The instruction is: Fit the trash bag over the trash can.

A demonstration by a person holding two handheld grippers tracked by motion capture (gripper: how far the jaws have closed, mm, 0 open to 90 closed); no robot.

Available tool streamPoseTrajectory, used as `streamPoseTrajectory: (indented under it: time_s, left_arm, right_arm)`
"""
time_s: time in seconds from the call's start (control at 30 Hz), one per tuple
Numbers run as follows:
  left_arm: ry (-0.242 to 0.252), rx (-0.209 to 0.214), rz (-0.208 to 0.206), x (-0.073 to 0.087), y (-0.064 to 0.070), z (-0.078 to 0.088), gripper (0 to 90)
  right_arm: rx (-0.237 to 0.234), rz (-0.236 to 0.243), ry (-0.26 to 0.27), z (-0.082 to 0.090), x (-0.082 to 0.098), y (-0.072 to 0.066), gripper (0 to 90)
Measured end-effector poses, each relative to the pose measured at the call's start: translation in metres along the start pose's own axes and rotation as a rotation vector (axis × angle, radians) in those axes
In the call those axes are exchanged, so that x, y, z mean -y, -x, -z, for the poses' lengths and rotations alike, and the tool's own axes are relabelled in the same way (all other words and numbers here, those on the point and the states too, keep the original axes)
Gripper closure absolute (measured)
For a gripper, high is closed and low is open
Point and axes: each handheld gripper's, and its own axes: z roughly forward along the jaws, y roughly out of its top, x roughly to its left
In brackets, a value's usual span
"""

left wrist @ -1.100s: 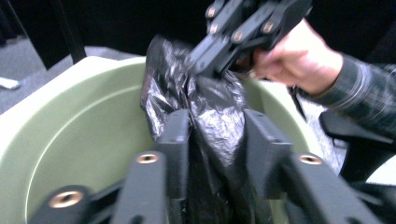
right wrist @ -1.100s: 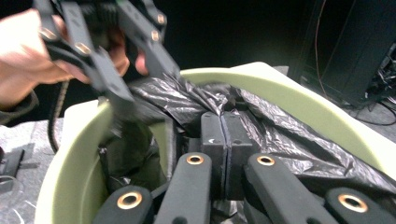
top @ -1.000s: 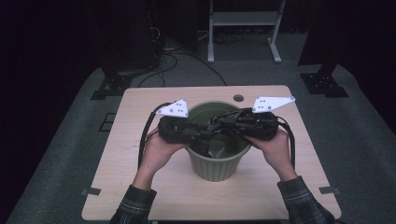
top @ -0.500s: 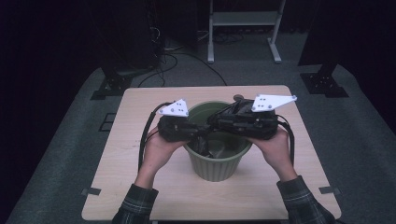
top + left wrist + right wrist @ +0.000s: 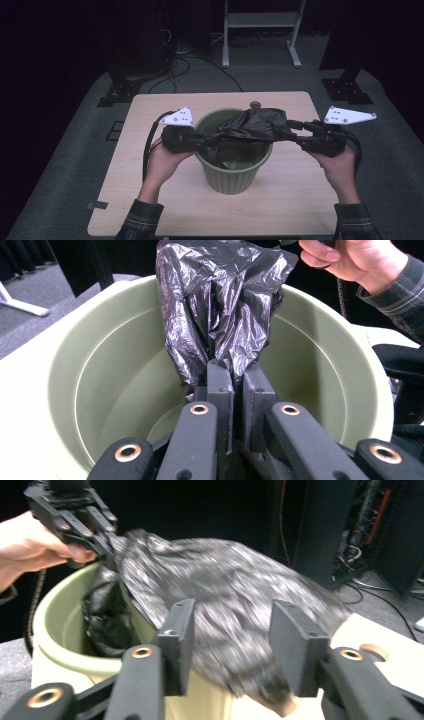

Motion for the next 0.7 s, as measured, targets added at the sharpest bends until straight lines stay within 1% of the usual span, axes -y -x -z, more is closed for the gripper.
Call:
streamPoseTrajectory:
  time_s: [0.03, 0.07, 0.13, 0.17, 0.23, 0.3, 0.4, 0.47, 0.63, 0.7]
  left_arm:
    - [-0.002, -0.001, 0.0, 0.0, 0.0, 0.0, 84.5]
    - [-0.002, -0.001, 0.0, 0.0, 0.0, 0.0, 84.5]
    - [-0.002, -0.001, 0.002, 0.001, 0.0, 0.0, 84.5]
    - [-0.003, -0.002, 0.001, 0.001, 0.0, 0.001, 84.5]
    - [-0.005, -0.003, 0.003, 0.001, 0.0, 0.001, 84.5]
    - [-0.008, -0.004, 0.004, 0.001, -0.001, 0.001, 84.5]
    - [-0.005, -0.004, 0.004, 0.001, -0.001, 0.001, 84.5]
    - [-0.005, -0.004, 0.005, 0.001, -0.001, 0.002, 84.5]
    - [-0.008, -0.005, 0.005, 0.002, -0.001, 0.003, 84.5]
    - [-0.007, -0.006, 0.006, 0.002, -0.002, 0.004, 84.5]
  right_arm:
    - [0.002, -0.01, -0.002, 0.003, 0.005, 0.002, 50.7]
    - [0.014, -0.012, -0.005, 0.005, 0.008, 0.003, 49.5]
    - [0.024, -0.017, 0.0, 0.007, 0.015, 0.006, 46.2]
    - [0.029, -0.029, 0.0, 0.009, 0.019, 0.008, 44.7]
    - [0.03, -0.049, 0.009, 0.012, 0.026, 0.012, 42.9]
    - [0.025, -0.056, 0.011, 0.013, 0.031, 0.013, 42.5]
    - [0.008, -0.057, -0.01, 0.009, 0.035, 0.013, 40.9]
    - [0.015, -0.055, -0.029, 0.006, 0.037, 0.013, 40.3]
    - [0.004, -0.08, -0.035, 0.0, 0.044, 0.021, 42.3]
    - [0.001, -0.078, -0.038, -0.001, 0.046, 0.021, 47.6]
